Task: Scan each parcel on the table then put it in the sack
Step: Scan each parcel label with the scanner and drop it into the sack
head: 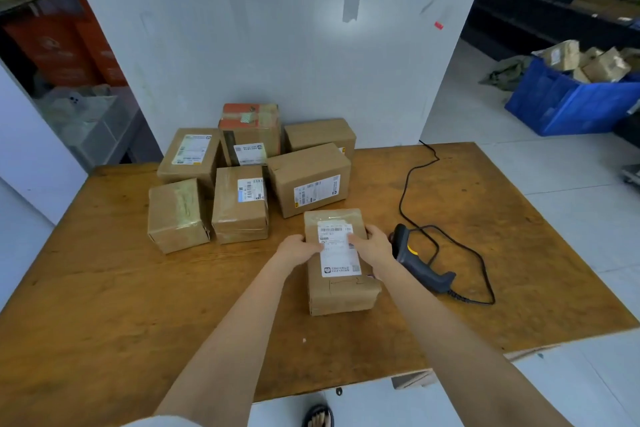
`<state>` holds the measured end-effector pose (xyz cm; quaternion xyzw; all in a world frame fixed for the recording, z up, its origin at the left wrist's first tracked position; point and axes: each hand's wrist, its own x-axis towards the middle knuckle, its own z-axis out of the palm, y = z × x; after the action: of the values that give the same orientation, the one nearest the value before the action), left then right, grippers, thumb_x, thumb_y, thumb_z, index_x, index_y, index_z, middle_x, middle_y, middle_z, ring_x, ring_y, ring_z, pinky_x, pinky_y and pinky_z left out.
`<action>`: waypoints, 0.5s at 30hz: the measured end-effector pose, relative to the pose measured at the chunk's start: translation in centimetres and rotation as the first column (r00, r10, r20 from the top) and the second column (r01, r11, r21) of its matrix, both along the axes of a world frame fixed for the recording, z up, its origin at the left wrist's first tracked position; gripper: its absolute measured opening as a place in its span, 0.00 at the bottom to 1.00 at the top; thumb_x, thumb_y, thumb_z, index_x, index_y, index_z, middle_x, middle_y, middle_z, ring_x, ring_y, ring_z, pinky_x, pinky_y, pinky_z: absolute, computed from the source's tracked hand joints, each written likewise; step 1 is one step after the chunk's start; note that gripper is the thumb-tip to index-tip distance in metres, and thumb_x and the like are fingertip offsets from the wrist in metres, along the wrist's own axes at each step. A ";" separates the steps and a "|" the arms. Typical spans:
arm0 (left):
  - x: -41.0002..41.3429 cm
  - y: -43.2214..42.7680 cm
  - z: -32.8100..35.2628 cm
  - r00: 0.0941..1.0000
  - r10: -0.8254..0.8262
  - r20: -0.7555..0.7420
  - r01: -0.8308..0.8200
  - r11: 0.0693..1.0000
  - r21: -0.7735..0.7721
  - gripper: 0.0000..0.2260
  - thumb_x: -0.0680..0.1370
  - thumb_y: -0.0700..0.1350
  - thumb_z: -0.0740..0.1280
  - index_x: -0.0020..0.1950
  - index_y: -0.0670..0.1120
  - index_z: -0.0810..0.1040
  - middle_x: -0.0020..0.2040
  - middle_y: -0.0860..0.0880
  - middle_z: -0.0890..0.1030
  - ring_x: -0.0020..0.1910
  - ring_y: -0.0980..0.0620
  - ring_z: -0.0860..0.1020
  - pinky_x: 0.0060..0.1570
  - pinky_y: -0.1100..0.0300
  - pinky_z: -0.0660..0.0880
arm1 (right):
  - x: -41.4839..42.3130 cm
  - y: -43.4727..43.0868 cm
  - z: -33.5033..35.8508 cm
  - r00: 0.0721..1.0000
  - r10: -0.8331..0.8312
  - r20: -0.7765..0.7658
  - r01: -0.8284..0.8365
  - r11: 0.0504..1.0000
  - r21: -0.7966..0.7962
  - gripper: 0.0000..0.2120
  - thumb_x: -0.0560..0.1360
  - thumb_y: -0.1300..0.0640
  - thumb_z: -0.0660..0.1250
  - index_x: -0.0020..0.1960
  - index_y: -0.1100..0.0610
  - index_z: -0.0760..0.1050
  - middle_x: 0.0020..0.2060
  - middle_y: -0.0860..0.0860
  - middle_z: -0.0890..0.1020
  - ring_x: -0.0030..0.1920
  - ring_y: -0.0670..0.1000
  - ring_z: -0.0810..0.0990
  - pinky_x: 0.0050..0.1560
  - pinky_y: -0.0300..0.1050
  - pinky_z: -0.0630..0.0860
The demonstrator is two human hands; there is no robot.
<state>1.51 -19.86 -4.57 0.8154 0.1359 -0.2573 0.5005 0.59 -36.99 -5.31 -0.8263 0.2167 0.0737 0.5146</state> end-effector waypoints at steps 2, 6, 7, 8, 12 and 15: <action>0.1 0.6 -0.6 0.980 0.197 0.029 -0.188 0.963 -0.195 0.19 0.76 0.46 0.71 0.65 0.47 0.71 0.60 0.50 0.78 0.48 0.54 0.76 0.36 0.62 0.69 | 0.2 0.8 -0.2 0.992 0.011 0.124 -0.014 1.000 0.025 0.22 0.76 0.55 0.68 0.68 0.55 0.69 0.61 0.51 0.79 0.59 0.51 0.78 0.58 0.48 0.76; 0.2 2.0 -0.9 0.926 0.377 -0.012 -0.329 0.792 -0.514 0.18 0.74 0.41 0.73 0.60 0.50 0.70 0.57 0.46 0.80 0.52 0.50 0.80 0.45 0.55 0.77 | 0.0 1.6 -0.5 0.945 -0.031 0.325 -0.025 0.986 0.166 0.26 0.73 0.58 0.71 0.69 0.53 0.68 0.61 0.45 0.79 0.61 0.44 0.77 0.59 0.43 0.77; 0.2 2.4 -0.9 0.926 0.376 -0.045 -0.335 0.759 -0.559 0.18 0.73 0.40 0.73 0.58 0.50 0.71 0.57 0.45 0.80 0.54 0.47 0.79 0.48 0.52 0.77 | 0.0 1.7 -0.5 0.937 -0.044 0.346 -0.030 0.979 0.204 0.26 0.72 0.60 0.72 0.68 0.53 0.68 0.60 0.44 0.79 0.61 0.43 0.77 0.59 0.42 0.76; 0.2 2.8 -0.8 0.929 0.362 -0.077 -0.335 0.733 -0.592 0.18 0.73 0.40 0.73 0.58 0.50 0.71 0.57 0.45 0.81 0.55 0.46 0.79 0.48 0.50 0.77 | 0.0 1.7 -0.6 0.931 -0.056 0.360 -0.032 0.971 0.235 0.27 0.72 0.61 0.72 0.68 0.53 0.69 0.59 0.44 0.79 0.60 0.42 0.77 0.59 0.41 0.77; 0.8 4.0 -1.0 0.953 0.276 -0.125 -0.289 0.708 -0.645 0.18 0.71 0.40 0.74 0.57 0.45 0.71 0.56 0.43 0.81 0.51 0.47 0.80 0.44 0.52 0.75 | -0.3 0.9 -0.8 0.914 -0.084 0.397 -0.039 0.955 0.293 0.28 0.70 0.64 0.74 0.68 0.56 0.70 0.61 0.49 0.79 0.60 0.41 0.78 0.58 0.43 0.78; 1.5 4.2 -1.4 0.969 0.217 -0.117 -0.242 0.739 -0.629 0.19 0.68 0.41 0.77 0.50 0.46 0.70 0.55 0.44 0.81 0.55 0.45 0.78 0.54 0.48 0.74 | -0.5 0.6 -0.8 0.894 -0.042 0.447 -0.091 0.958 0.272 0.28 0.71 0.64 0.74 0.68 0.55 0.69 0.60 0.45 0.79 0.61 0.43 0.78 0.58 0.42 0.78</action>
<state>2.97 -15.68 -6.01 0.5689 0.1487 -0.2393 0.7726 0.04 -36.34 -6.10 -0.7404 0.0690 -0.0817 0.6636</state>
